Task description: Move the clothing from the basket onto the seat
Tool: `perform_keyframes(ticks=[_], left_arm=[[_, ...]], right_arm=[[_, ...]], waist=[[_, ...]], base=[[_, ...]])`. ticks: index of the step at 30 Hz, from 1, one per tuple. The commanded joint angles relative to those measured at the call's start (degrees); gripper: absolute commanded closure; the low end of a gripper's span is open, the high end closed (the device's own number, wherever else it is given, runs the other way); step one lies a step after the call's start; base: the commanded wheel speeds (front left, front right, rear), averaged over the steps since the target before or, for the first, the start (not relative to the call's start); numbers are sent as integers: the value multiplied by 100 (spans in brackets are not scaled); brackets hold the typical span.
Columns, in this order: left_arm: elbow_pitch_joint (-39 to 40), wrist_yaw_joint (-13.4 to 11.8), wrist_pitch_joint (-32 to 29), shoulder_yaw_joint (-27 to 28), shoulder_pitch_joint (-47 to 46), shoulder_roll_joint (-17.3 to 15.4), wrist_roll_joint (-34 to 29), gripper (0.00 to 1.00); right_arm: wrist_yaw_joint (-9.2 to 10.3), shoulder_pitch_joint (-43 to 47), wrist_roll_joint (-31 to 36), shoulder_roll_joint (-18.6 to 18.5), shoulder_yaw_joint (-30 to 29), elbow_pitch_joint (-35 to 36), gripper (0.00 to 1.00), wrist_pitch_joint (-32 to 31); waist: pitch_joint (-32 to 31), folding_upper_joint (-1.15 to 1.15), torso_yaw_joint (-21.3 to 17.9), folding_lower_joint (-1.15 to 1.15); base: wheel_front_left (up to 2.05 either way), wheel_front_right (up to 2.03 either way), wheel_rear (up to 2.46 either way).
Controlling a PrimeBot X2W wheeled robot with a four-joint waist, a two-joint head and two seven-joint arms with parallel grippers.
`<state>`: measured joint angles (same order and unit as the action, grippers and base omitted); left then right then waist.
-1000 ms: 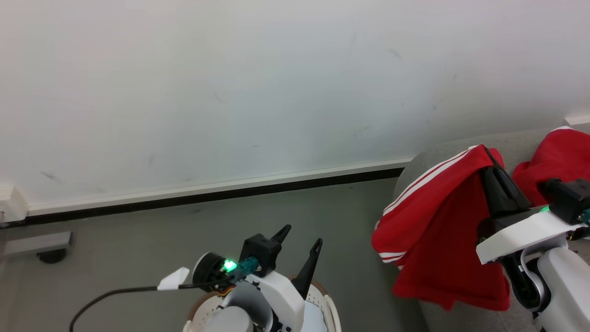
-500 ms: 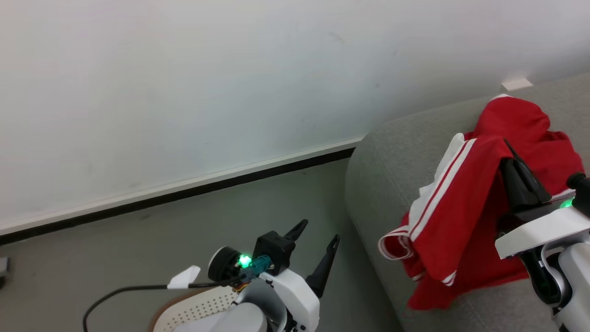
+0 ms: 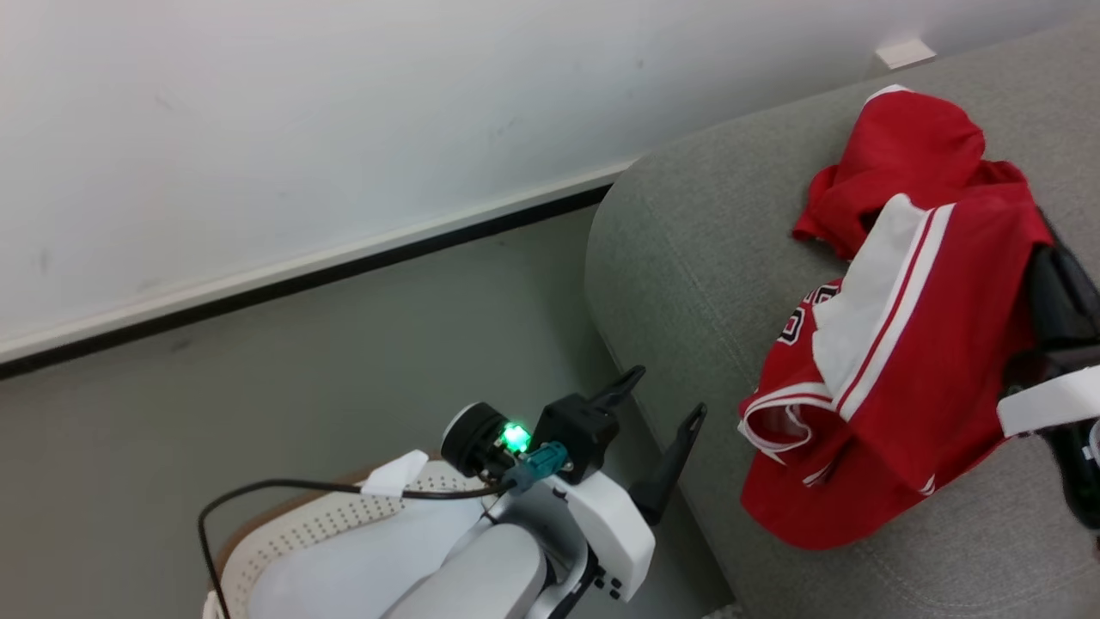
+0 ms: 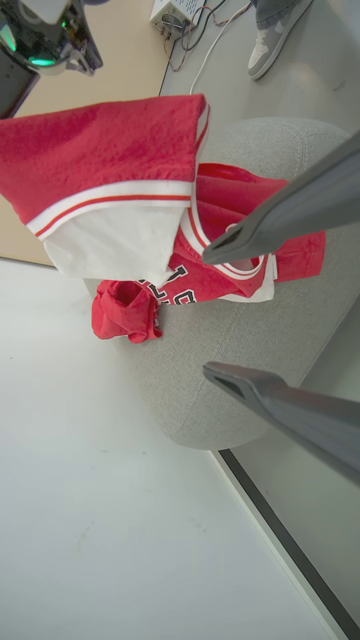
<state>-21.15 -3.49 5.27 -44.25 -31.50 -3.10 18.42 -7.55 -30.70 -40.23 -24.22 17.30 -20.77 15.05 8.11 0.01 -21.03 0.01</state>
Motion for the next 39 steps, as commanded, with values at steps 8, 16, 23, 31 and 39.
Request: perform_keyframes(ticks=[8,16,23,31,39], left_arm=[[93,93,-84,-226,-774,-2,-198,0],[249,-13,-15,-468,-1288,13,-88,0],[218,-159,46,-695,-1477,11,31,0],[-2,-256,150,-676,-1432,0,187,0],[-178,-478,493,-358,-1088,-234,401,0]], right_arm=[[13,-1341,-34,-444,-625,-460,100,-18],[13,-3148,437,-978,-1931,-1659,100,-23],[13,-3475,1500,-1241,-2727,-2944,100,11],[13,-2515,2195,-759,-3639,-3580,0,16],[14,-1502,2647,-163,-3703,-2633,0,17]], waist=[[1283,-1,749,-1],[2079,-1,1233,-1],[2368,-1,1407,-1],[2308,-1,1308,-1],[1838,-1,1120,-1]], base=[[0,0,0],[0,0,0],[0,0,0],[0,0,0],[0,0,0]])
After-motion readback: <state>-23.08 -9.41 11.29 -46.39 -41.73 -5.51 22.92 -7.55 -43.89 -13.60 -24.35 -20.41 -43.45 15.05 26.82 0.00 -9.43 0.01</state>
